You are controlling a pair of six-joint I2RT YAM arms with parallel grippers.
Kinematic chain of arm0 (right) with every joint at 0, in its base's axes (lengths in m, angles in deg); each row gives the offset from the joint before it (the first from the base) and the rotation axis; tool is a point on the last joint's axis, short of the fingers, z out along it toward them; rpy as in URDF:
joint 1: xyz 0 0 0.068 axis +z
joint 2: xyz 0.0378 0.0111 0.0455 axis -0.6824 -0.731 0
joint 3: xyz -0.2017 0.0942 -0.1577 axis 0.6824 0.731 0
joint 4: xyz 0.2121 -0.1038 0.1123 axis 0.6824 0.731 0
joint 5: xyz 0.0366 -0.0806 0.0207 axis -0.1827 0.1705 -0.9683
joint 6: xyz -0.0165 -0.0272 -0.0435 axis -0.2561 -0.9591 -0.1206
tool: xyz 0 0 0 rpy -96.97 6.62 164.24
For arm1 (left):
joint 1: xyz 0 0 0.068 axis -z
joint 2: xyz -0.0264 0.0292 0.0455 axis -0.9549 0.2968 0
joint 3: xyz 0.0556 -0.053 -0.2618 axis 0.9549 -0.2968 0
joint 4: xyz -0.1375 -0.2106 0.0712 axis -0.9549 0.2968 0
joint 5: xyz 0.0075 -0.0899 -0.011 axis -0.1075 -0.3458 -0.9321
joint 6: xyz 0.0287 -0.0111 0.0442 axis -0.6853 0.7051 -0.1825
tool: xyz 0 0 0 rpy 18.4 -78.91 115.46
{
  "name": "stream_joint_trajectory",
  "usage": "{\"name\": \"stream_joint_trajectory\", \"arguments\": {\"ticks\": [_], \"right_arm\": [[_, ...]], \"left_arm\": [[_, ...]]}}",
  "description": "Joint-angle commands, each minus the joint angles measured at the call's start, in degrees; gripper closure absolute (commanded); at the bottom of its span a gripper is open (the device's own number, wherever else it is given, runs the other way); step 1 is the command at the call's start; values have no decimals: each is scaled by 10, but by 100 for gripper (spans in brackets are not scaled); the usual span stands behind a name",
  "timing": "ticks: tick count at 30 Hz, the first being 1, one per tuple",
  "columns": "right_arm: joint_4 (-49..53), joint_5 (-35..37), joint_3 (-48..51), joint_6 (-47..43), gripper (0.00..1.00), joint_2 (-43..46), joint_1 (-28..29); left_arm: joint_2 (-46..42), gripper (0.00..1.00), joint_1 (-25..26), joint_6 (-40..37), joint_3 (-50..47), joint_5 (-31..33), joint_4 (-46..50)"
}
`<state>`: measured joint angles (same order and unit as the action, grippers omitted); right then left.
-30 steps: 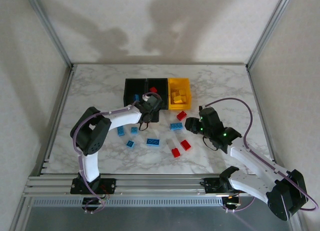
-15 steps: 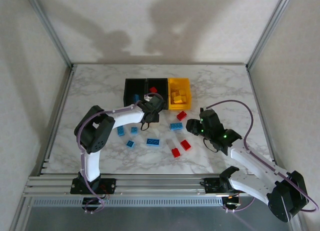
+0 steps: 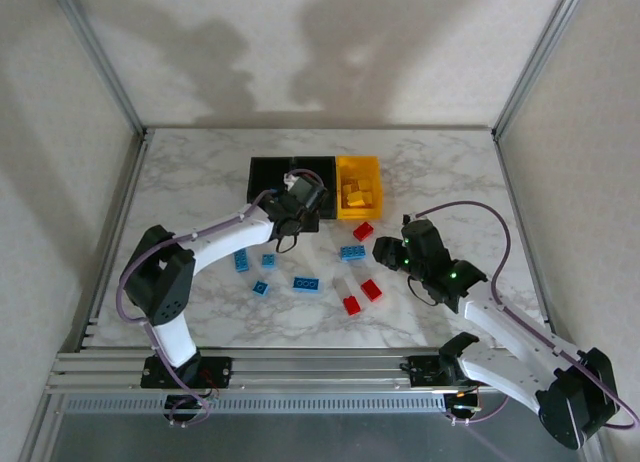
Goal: Sort the legos into containers by color
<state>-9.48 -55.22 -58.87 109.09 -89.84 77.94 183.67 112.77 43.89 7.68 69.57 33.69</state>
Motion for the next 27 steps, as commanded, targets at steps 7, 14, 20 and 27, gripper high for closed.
{"name": "stream_joint_trajectory", "arguments": {"ticks": [7,14,20,27], "right_arm": [[-27,-16,18,26,52,17,3],[-13,-10,23,26,52,29,3],[-12,-7,29,32,52,34,3],[-7,-4,25,33,52,34,3]], "left_arm": [[114,80,-34,-14,208,-14,82],[220,81,-47,-11,325,-5,119],[278,81,-58,-14,389,-13,144],[306,78,-64,-9,425,-15,152]]}}
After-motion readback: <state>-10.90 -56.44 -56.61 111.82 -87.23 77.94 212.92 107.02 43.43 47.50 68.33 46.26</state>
